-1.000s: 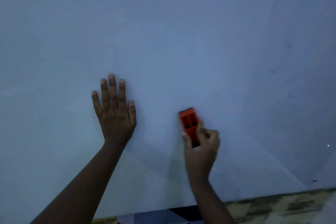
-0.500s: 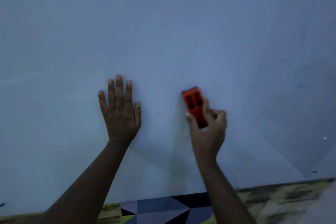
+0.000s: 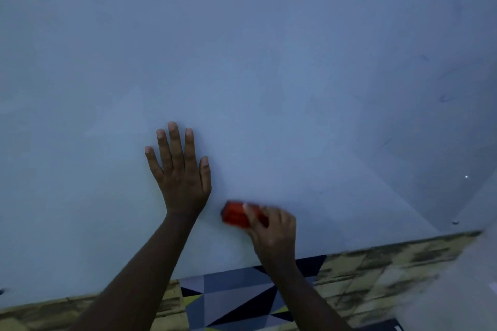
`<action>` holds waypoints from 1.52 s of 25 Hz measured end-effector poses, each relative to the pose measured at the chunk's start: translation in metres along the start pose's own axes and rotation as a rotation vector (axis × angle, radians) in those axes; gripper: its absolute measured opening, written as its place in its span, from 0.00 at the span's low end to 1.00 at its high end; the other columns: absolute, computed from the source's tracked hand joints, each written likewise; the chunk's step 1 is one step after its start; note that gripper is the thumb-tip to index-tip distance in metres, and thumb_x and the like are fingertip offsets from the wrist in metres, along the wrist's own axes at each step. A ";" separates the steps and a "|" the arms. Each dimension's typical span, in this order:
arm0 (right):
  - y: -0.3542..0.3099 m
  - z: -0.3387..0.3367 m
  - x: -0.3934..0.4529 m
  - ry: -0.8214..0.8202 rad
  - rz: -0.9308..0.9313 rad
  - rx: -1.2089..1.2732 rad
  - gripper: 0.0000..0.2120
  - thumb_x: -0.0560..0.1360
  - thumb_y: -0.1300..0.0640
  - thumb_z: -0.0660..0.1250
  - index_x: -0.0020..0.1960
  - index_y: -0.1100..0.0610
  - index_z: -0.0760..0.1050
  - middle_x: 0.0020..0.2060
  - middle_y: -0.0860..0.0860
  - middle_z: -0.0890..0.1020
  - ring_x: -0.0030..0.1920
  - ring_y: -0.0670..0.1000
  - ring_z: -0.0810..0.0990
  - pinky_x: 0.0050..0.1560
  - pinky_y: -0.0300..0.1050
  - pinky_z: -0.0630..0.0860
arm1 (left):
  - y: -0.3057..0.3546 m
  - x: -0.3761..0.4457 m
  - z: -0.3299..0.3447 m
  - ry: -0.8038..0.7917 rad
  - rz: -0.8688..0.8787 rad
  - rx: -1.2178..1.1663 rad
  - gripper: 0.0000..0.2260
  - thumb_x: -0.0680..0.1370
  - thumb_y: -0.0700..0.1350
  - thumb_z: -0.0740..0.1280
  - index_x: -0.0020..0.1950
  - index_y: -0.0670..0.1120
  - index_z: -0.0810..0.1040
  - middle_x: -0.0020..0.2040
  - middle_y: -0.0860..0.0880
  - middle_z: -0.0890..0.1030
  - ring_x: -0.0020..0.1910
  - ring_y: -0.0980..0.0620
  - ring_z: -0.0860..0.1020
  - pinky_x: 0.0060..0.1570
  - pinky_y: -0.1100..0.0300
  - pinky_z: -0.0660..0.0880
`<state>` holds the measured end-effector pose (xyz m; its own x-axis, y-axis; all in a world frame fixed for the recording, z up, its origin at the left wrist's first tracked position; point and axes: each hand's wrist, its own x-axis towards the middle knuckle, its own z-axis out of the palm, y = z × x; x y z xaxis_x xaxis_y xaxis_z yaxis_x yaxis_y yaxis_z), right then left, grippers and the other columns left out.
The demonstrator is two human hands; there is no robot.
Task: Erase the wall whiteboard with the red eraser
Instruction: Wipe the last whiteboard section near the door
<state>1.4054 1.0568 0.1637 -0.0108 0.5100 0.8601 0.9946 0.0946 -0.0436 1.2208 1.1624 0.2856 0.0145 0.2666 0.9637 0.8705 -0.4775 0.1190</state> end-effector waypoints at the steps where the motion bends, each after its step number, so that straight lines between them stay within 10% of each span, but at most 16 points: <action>1: 0.006 0.011 -0.025 -0.041 -0.099 -0.054 0.23 0.76 0.51 0.77 0.70 0.48 0.78 0.51 0.56 0.81 0.49 0.58 0.77 0.52 0.56 0.74 | -0.001 -0.005 0.001 -0.011 0.007 0.004 0.29 0.88 0.50 0.54 0.87 0.46 0.48 0.87 0.45 0.44 0.86 0.44 0.43 0.83 0.39 0.42; 8: 0.024 0.006 -0.024 -0.063 -0.104 0.008 0.20 0.73 0.52 0.80 0.65 0.47 0.82 0.48 0.54 0.80 0.45 0.57 0.79 0.50 0.53 0.73 | -0.009 -0.035 0.004 -0.074 0.056 0.000 0.33 0.87 0.52 0.57 0.88 0.46 0.47 0.87 0.45 0.42 0.86 0.43 0.43 0.83 0.40 0.41; 13: 0.070 -0.032 0.000 0.207 0.918 0.439 0.32 0.73 0.44 0.77 0.72 0.57 0.77 0.50 0.51 0.76 0.50 0.53 0.79 0.47 0.43 0.77 | -0.013 -0.060 0.008 -0.095 0.087 0.020 0.33 0.87 0.52 0.58 0.87 0.46 0.48 0.87 0.45 0.42 0.86 0.42 0.43 0.83 0.40 0.40; 16: 0.064 -0.018 -0.040 0.252 1.387 0.665 0.42 0.67 0.24 0.71 0.66 0.56 0.80 0.51 0.55 0.82 0.51 0.58 0.83 0.50 0.57 0.83 | -0.008 -0.073 0.011 -0.107 0.059 0.018 0.32 0.87 0.53 0.57 0.87 0.46 0.47 0.87 0.45 0.42 0.86 0.42 0.42 0.83 0.39 0.39; 19: 0.036 -0.004 -0.059 0.235 1.896 1.068 0.29 0.77 0.44 0.74 0.74 0.55 0.75 0.64 0.60 0.81 0.60 0.63 0.81 0.56 0.62 0.82 | -0.007 -0.081 0.011 -0.137 0.057 0.014 0.33 0.87 0.55 0.56 0.87 0.46 0.46 0.87 0.44 0.41 0.86 0.41 0.42 0.82 0.37 0.39; 30: -0.008 -0.017 0.027 0.377 1.623 1.101 0.16 0.76 0.48 0.77 0.59 0.56 0.84 0.50 0.56 0.87 0.52 0.55 0.87 0.46 0.57 0.86 | -0.029 -0.132 0.009 -0.250 0.153 0.040 0.37 0.86 0.59 0.61 0.88 0.45 0.48 0.87 0.42 0.43 0.86 0.40 0.43 0.83 0.37 0.41; 38: -0.058 0.060 -0.092 0.035 2.115 1.262 0.24 0.81 0.55 0.70 0.70 0.70 0.72 0.56 0.65 0.82 0.52 0.65 0.83 0.40 0.56 0.86 | -0.044 -0.180 0.006 -0.326 0.223 0.065 0.36 0.86 0.59 0.61 0.87 0.46 0.50 0.87 0.42 0.46 0.86 0.39 0.45 0.82 0.34 0.44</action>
<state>1.3428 1.0561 0.0564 0.4718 0.5543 -0.6856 -0.8040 -0.0488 -0.5927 1.1833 1.1404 0.1058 0.3531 0.4190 0.8365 0.8577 -0.5022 -0.1105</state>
